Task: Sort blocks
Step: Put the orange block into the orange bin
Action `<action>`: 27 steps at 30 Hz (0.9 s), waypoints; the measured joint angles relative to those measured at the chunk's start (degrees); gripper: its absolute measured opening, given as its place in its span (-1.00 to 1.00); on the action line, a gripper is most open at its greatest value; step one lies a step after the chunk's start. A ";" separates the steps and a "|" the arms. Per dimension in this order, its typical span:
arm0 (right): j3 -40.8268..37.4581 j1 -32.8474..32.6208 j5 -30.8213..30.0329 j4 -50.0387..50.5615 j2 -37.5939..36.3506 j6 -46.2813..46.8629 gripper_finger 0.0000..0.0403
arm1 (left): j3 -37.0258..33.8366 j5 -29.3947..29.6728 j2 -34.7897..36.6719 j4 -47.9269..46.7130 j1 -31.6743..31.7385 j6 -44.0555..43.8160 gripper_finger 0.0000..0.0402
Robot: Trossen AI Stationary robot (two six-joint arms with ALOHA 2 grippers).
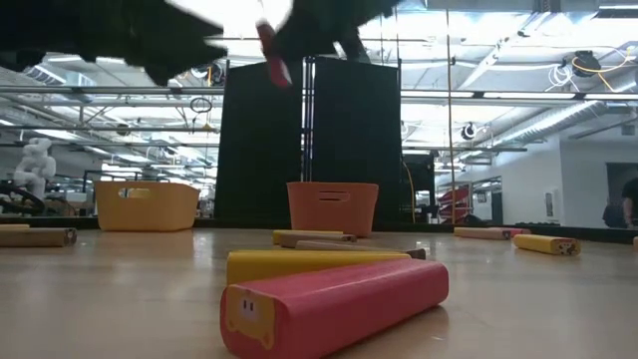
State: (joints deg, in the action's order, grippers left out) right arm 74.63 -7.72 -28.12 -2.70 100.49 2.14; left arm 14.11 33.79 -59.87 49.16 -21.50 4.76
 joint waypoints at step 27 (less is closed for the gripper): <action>-0.02 28.35 16.54 21.01 3.74 18.22 -0.38 | -0.04 2.68 15.44 -27.26 0.00 -8.97 0.22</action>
State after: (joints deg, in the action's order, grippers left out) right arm 74.61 20.63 -11.57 18.31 104.22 20.36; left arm 14.07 36.47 -44.42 21.90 -21.50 -4.21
